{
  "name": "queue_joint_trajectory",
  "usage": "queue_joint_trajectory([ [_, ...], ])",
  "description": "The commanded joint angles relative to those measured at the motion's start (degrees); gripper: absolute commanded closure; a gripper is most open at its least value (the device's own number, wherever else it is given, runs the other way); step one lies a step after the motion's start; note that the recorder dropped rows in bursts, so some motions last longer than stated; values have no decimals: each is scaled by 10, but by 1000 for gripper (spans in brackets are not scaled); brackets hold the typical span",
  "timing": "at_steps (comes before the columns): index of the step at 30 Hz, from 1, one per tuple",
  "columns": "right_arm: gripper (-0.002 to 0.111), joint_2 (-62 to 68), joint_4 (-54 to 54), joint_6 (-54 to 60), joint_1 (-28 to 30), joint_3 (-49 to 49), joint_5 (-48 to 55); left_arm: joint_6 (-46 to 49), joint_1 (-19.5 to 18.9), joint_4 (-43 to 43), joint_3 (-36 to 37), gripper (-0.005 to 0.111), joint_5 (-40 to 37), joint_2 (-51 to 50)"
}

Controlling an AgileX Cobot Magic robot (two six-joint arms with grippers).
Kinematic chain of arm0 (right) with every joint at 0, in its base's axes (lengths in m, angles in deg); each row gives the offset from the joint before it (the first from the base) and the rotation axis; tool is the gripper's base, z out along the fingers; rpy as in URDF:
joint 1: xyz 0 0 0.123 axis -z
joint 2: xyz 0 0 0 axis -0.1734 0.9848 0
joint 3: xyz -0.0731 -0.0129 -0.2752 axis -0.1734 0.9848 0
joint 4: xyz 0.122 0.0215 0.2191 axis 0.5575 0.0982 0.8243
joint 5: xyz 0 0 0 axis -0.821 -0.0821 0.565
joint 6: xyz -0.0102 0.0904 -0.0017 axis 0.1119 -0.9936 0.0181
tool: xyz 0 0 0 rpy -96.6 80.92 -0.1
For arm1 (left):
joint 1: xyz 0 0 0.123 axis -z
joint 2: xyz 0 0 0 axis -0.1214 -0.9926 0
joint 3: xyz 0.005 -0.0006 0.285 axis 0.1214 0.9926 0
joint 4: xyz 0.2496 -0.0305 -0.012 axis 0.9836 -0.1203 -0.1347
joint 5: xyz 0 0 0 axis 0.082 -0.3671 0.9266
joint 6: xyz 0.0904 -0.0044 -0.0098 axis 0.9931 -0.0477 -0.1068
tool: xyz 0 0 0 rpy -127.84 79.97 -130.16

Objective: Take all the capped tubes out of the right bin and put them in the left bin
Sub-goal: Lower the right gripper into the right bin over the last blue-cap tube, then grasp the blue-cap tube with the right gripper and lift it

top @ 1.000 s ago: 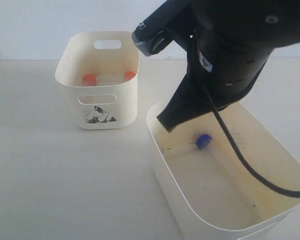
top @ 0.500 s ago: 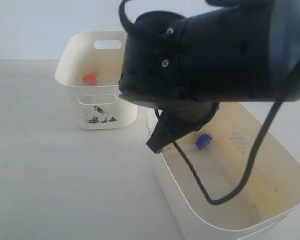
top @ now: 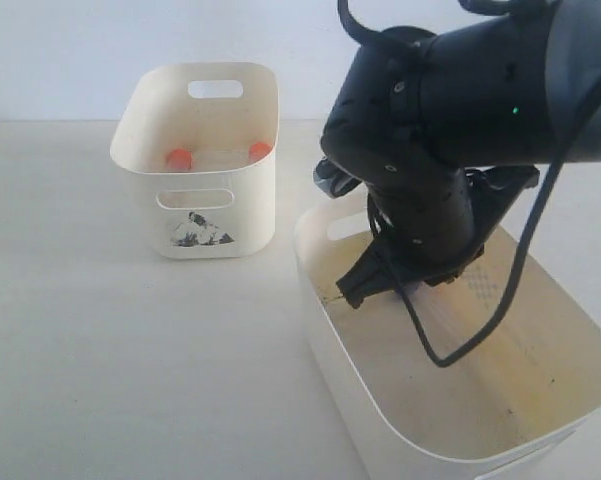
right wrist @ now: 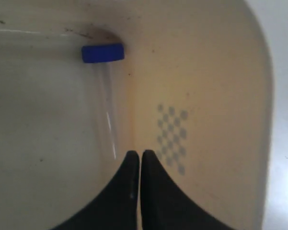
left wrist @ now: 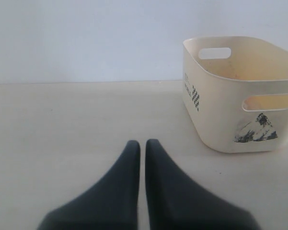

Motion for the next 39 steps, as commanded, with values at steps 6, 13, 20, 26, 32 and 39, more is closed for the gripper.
queue_joint_trajectory([
  [6,107,3,20,-28,3,34,-96,-4,-1,1,-2,102,1,2],
  [13,107,58,1,-25,3,34,-88,-4,-1,1,-2,102,1,2],
  [20,107,84,-3,-7,3,34,-106,-4,-1,1,-2,102,1,2],
  [26,64,84,-4,-4,3,34,-145,-4,-1,1,-2,102,1,2],
  [32,5,84,-21,4,3,34,-161,-4,-1,1,-2,102,1,2],
  [39,5,85,-2,3,22,34,-214,-4,-1,1,-2,102,1,2],
])
